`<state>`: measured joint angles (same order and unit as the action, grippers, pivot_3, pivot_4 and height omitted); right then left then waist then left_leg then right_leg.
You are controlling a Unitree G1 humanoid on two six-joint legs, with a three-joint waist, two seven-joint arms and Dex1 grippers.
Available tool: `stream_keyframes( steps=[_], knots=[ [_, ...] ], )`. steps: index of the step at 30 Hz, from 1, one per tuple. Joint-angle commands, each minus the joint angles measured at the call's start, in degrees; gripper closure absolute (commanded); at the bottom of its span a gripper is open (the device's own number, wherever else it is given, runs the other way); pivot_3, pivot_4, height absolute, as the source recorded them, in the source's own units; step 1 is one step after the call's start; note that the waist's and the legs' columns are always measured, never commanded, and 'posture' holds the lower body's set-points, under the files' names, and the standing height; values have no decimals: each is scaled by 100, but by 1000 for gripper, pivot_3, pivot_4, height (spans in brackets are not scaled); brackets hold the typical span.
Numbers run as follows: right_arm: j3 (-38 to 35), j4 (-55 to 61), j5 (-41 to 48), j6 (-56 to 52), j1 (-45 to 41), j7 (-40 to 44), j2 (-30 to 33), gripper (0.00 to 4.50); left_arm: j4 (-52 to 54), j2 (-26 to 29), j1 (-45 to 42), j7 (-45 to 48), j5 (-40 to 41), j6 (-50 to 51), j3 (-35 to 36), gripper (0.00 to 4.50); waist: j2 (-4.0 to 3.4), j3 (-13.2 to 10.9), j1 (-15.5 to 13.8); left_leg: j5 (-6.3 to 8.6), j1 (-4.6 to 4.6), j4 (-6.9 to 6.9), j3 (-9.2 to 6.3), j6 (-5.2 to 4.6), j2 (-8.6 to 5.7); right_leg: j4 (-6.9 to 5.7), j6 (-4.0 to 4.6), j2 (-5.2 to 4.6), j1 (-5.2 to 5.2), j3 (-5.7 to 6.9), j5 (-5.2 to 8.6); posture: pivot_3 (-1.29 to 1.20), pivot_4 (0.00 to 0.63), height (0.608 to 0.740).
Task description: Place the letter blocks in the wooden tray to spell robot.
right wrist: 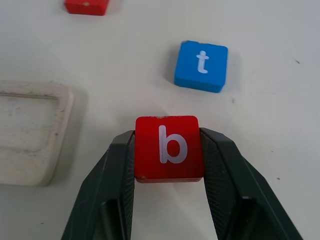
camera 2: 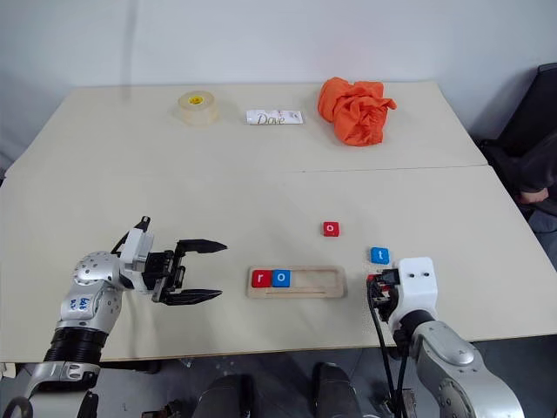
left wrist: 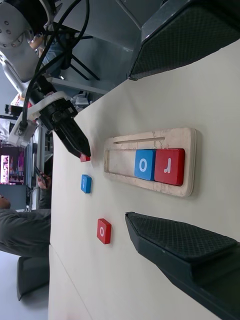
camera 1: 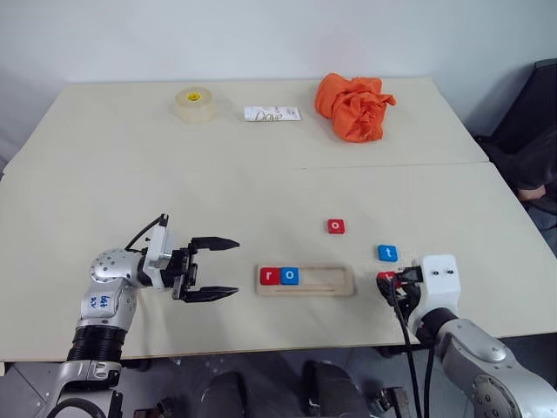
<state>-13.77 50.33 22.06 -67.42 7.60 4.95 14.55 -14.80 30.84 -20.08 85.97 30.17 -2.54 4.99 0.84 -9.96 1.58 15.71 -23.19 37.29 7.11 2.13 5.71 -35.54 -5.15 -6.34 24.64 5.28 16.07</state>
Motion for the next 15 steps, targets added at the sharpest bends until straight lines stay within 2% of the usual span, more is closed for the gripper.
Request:
stream_keyframes(
  steps=[1, 4, 12, 13, 15],
  knots=[
    [50, 76, -20, 173, -31, -3, -27, 3035, 98, 86, -37, 310, 178, 60, 4, 0, 0, 0, -2, 0, 0, -1, -1, 0, 0, 0, 0, 0, 0, 0, 0, 0, 150, 740],
    [164, -123, -95, 369, -112, 27, 10, 3035, 152, 114, 3, 322, 188, 116, -2, 0, 0, 0, 5, 0, 0, -4, -2, 0, 1, 0, 1, 1, 1, 1, 1, 0, 150, 740],
    [161, -423, -144, 658, -234, 57, 73, 273, 311, 236, 189, 293, 172, 160, -2, 0, 0, 0, -1, 0, -1, -4, -1, 0, 0, 1, 1, 1, 1, 1, 1, 0, 150, 740],
    [134, -418, -141, 668, -242, 63, 89, 17, 310, 250, 201, 286, 168, 148, 6, 0, 0, 0, -1, 0, -1, -4, -1, 0, 0, 1, 1, 1, 1, 1, 1, 0, 150, 740],
    [73, -355, -78, 688, -257, 184, 200, 17, 319, 274, 230, 271, 175, 128, 24, 0, 0, 0, -2, 0, -1, -4, -1, 0, 0, 1, 1, 1, 1, 1, 1, 0, 150, 740]
  ],
)
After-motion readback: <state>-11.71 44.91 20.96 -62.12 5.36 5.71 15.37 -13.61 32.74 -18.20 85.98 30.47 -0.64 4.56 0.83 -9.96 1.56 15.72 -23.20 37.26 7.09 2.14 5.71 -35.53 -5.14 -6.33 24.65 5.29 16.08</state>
